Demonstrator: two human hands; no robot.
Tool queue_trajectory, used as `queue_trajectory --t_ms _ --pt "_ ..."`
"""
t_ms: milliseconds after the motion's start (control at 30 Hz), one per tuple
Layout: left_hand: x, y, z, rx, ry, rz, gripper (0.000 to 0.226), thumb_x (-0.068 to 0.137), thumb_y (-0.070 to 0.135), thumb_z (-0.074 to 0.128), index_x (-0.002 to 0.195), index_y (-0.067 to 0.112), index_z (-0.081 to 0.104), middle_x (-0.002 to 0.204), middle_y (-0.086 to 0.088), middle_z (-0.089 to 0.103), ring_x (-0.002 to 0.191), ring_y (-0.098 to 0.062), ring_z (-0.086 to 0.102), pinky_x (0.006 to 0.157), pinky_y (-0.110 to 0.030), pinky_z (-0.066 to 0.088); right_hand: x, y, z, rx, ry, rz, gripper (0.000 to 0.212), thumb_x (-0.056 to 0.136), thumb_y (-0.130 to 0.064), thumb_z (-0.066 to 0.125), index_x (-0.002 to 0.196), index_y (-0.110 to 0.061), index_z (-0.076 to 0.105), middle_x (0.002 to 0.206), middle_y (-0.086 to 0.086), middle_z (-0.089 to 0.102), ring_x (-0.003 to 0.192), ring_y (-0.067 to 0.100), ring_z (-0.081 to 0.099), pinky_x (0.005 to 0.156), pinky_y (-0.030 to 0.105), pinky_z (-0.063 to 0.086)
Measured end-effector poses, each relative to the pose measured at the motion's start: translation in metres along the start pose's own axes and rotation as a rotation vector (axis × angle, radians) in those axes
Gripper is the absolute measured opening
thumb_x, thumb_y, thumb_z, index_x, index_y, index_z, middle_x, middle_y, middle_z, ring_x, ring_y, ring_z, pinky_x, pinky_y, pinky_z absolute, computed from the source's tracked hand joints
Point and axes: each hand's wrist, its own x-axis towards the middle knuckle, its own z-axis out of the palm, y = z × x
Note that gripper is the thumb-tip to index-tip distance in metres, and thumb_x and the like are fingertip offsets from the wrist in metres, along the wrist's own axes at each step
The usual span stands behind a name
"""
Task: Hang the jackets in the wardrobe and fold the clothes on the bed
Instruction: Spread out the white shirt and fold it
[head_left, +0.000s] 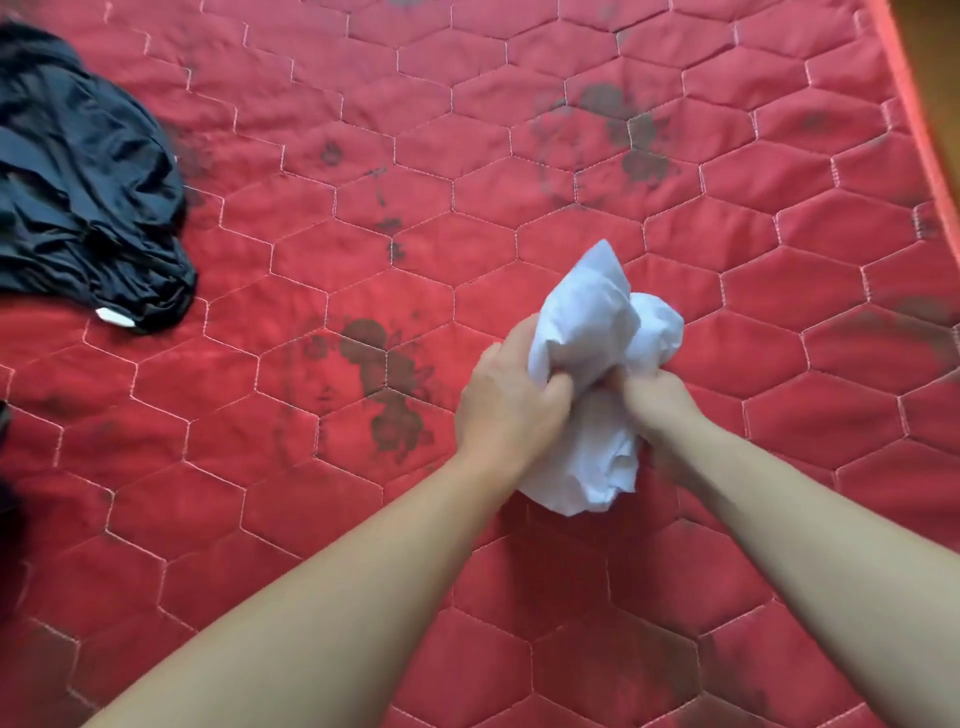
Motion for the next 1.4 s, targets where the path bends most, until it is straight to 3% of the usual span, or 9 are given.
queue_trajectory --t_ms 167,267,400,500,633,800,1000,1300,1400 --pt "-0.018 0.005 0.035 0.007 -0.172 -0.028 0.085 0.073 0.043 0.038 0.152 0.037 0.009 0.127 -0.008 0.043 0.115 -0.025 0.047 0.094 -0.041 0.043 -0.016 -0.005 -0.007 0.688 -0.461 0.098 0.068 0.093 -0.063 0.04 0.124 -0.007 0.063 0.12 0.018 0.066 0.113 0.031 0.063 0.093 0.042 0.053" --pt "-0.021 0.006 0.047 0.098 -0.324 -0.022 0.086 0.075 0.047 0.033 0.154 0.032 0.001 0.133 -0.007 0.038 0.12 -0.024 0.045 0.099 -0.042 0.04 -0.019 0.0 -0.011 0.595 -0.499 0.099 0.069 0.079 -0.065 0.058 0.121 -0.011 0.065 0.106 0.013 0.071 0.098 0.027 0.069 0.086 0.039 0.056" --pt "-0.018 0.006 0.042 -0.065 -0.344 0.006 0.056 0.076 0.038 0.042 0.129 0.024 0.051 0.106 -0.003 0.061 0.098 -0.019 0.058 0.079 -0.032 0.046 -0.015 0.003 -0.013 0.448 -0.239 0.165 0.029 0.084 -0.035 0.07 0.101 -0.011 0.069 0.095 0.012 0.071 0.079 0.024 0.07 0.071 0.033 0.056" --pt "-0.013 -0.011 0.026 0.055 -0.026 -0.117 0.058 0.08 0.051 0.063 0.133 0.033 0.046 0.129 0.003 0.049 0.12 -0.02 0.045 0.102 -0.038 0.036 -0.017 0.005 -0.024 0.506 -0.332 0.146 0.037 0.084 -0.03 0.068 0.116 -0.011 0.068 0.112 0.013 0.07 0.092 0.026 0.07 0.073 0.037 0.059" --pt "-0.02 -0.029 0.011 -0.573 -0.3 -0.249 0.066 0.073 0.031 0.083 0.13 0.015 0.053 0.122 -0.006 0.066 0.112 -0.022 0.063 0.095 -0.041 0.052 -0.024 0.003 -0.024 0.522 -0.478 0.09 0.043 0.079 -0.045 0.065 0.111 -0.016 0.071 0.111 0.009 0.071 0.099 0.024 0.069 0.079 0.036 0.058" --pt "-0.039 -0.038 -0.01 -0.732 -0.471 -0.305 0.054 0.073 0.001 0.078 0.123 0.01 0.059 0.111 -0.01 0.072 0.097 -0.024 0.07 0.076 -0.035 0.058 -0.039 -0.015 -0.011 0.409 -0.536 0.045 0.06 0.079 -0.057 0.061 0.123 -0.016 0.065 0.121 0.011 0.068 0.111 0.028 0.065 0.082 0.037 0.057" --pt "-0.056 -0.006 -0.112 -0.645 -0.577 -0.212 0.053 0.073 0.007 0.072 0.124 0.009 0.06 0.113 -0.012 0.07 0.096 -0.025 0.068 0.076 -0.033 0.056 -0.084 -0.082 -0.002 0.379 -0.641 0.013 0.039 0.082 -0.046 0.064 0.111 -0.022 0.073 0.109 0.004 0.071 0.098 0.022 0.068 0.087 0.037 0.055" --pt "-0.148 0.117 -0.351 -0.461 -0.634 -0.051 0.035 0.067 0.011 0.073 0.1 0.022 0.076 0.1 -0.006 0.073 0.086 -0.019 0.07 0.074 -0.029 0.056 -0.269 -0.275 0.018 0.355 -1.102 -0.078 0.071 0.081 -0.07 0.055 0.137 -0.024 0.054 0.143 0.009 0.051 0.128 0.03 0.051 0.103 0.05 0.044" --pt "-0.202 0.142 -0.43 -0.349 -0.567 -0.06 0.029 0.07 0.005 0.07 0.096 0.016 0.076 0.096 -0.008 0.074 0.083 -0.02 0.071 0.074 -0.031 0.057 -0.348 -0.323 0.037 0.16 -1.139 -0.146 0.08 0.066 -0.074 0.067 0.129 -0.026 0.062 0.133 0.01 0.06 0.118 0.031 0.06 0.097 0.049 0.049"
